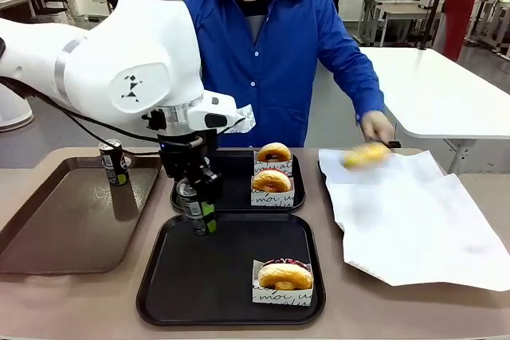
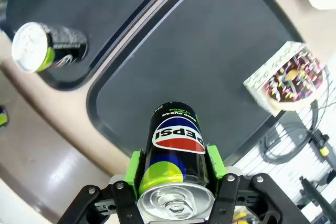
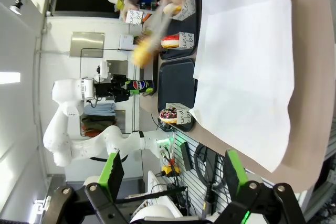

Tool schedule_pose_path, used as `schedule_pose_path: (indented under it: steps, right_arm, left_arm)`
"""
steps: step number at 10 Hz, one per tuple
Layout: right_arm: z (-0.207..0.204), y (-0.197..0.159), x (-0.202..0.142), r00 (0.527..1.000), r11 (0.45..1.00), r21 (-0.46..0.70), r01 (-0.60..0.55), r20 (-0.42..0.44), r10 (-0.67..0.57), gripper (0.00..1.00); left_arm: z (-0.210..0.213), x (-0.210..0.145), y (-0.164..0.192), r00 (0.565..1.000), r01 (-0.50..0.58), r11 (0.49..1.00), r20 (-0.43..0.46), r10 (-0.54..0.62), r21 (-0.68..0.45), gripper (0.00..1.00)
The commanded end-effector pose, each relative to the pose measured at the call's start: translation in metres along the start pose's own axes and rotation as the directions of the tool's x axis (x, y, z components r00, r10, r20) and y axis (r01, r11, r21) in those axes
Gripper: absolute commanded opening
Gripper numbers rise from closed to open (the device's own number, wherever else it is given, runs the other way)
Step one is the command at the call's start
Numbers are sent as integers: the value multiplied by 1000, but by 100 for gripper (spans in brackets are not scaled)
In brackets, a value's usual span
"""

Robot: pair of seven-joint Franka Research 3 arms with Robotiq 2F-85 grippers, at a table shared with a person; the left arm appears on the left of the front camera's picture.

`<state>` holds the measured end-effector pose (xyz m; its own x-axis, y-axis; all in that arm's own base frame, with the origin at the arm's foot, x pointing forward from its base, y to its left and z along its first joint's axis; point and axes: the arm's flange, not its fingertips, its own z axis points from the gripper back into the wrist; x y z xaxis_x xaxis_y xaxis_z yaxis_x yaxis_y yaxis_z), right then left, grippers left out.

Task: Set up donuts and drinks on trays.
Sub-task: Pick up one Pepsi coke from the Handle tray and place it on the Flat Tray without a Pepsi coke.

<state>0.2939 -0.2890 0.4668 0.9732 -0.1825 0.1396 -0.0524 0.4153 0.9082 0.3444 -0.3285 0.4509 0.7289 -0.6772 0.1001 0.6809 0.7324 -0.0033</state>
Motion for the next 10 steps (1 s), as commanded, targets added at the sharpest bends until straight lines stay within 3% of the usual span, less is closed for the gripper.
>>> schedule_pose_path:
  steps: [1, 4, 6, 9, 10]
  right_arm:
    - [0, 0, 0, 1000, 1000, 4, -6, 6, 6, 100]
    - [0, 0, 0, 1000, 1000, 4, -6, 6, 6, 100]
    - [0, 0, 0, 1000, 1000, 4, -6, 6, 6, 100]
    - [0, 0, 0, 1000, 1000, 4, -6, 6, 6, 100]
    - [0, 0, 0, 1000, 1000, 4, -6, 6, 6, 100]
  left_arm:
    - [-21, -2, -14, 997, -47, 999, 56, 47, 13, 59]
    - [-49, 19, -11, 997, -64, 997, 40, 65, -39, 59]
    - [-46, 19, -18, 998, -59, 998, 27, 60, -34, 59]
    - [-32, 11, -23, 992, -110, 994, -64, 110, -8, 59]
    - [-55, 14, -12, 998, -61, 997, -13, 61, -39, 59]
